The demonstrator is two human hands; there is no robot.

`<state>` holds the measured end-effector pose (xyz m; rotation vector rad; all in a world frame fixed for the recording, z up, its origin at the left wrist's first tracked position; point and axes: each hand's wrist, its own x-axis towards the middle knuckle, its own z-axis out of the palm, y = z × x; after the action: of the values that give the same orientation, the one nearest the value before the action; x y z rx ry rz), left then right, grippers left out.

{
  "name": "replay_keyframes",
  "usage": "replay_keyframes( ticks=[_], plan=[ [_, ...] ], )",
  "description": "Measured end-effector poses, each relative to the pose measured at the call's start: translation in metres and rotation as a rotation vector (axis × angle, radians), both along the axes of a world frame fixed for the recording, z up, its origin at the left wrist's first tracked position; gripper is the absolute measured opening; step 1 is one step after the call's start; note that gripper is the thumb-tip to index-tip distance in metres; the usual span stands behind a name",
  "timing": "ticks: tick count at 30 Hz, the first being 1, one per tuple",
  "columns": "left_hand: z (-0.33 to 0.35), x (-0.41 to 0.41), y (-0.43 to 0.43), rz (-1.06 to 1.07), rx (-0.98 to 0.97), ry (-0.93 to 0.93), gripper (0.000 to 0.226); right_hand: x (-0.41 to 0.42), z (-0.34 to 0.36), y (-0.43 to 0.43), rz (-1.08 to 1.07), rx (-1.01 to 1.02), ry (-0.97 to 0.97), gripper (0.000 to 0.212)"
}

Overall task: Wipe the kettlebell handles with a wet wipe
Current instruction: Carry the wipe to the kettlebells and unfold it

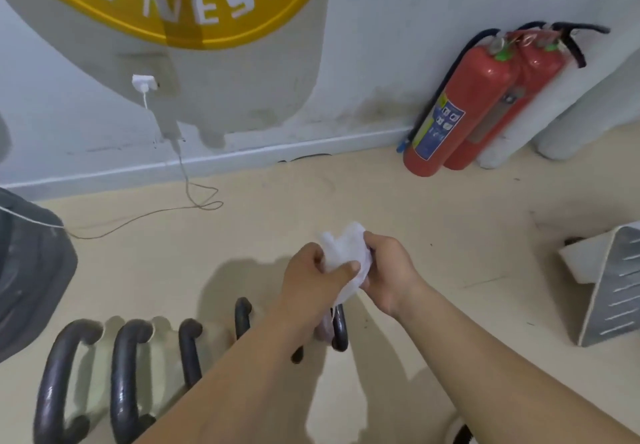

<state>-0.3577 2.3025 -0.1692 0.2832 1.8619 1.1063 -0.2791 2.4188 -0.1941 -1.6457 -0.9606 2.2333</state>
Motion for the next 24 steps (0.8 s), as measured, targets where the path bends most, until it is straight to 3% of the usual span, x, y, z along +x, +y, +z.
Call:
replay_keyframes(
  ticks=[3,10,13,19,24],
  plan=[
    [-0.028,-0.003,0.001,0.010,0.025,-0.021,0.045,0.000,-0.019,0.003,0.042,0.143,-0.021,0.036],
    [-0.048,0.013,-0.024,0.140,0.167,0.048,0.048,0.022,-0.048,-0.023,0.131,0.541,-0.274,0.037],
    [-0.047,0.021,-0.033,0.077,0.153,0.080,0.055,0.039,-0.052,-0.032,0.240,0.672,-0.327,0.039],
    [-0.050,0.025,-0.046,0.013,0.121,-0.088,0.046,0.074,-0.046,-0.029,0.320,0.744,-0.422,0.045],
    [-0.066,0.060,-0.060,0.003,0.093,-0.118,0.046,0.088,-0.057,-0.038,0.328,0.802,-0.538,0.050]
  ],
)
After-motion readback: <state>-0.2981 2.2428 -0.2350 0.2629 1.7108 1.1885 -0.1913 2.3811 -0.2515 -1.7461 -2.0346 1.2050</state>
